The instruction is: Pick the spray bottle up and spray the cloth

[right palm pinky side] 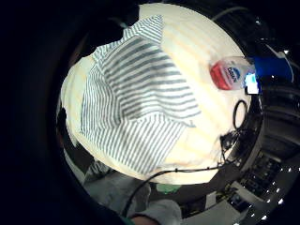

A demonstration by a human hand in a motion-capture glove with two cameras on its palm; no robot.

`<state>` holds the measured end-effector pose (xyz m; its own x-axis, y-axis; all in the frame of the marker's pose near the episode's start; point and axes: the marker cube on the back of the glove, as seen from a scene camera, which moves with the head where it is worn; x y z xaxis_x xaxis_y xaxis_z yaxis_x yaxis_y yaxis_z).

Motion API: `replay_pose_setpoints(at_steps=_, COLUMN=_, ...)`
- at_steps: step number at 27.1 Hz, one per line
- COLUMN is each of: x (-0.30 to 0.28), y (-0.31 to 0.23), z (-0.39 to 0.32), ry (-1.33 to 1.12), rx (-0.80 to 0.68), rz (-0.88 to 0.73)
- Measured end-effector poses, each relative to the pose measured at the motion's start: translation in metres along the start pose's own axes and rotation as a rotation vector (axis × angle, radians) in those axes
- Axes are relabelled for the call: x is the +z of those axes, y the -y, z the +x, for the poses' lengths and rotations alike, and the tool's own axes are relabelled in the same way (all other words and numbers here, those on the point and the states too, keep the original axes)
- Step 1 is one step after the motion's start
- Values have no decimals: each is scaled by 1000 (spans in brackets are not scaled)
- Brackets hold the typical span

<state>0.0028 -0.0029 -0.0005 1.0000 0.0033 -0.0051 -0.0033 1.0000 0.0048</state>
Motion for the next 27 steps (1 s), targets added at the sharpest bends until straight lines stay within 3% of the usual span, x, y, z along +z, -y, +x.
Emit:
replay_pose_setpoints(at_steps=9, x=3, y=6, z=5, ry=-4, rx=-7, rz=17)
replay_pose_setpoints(at_steps=18, x=9, y=-13, z=18, ry=0, rx=-214, rz=19)
replay_pose_setpoints(at_steps=27, x=6, y=-50, z=52, ry=-15, rx=-248, rz=42)
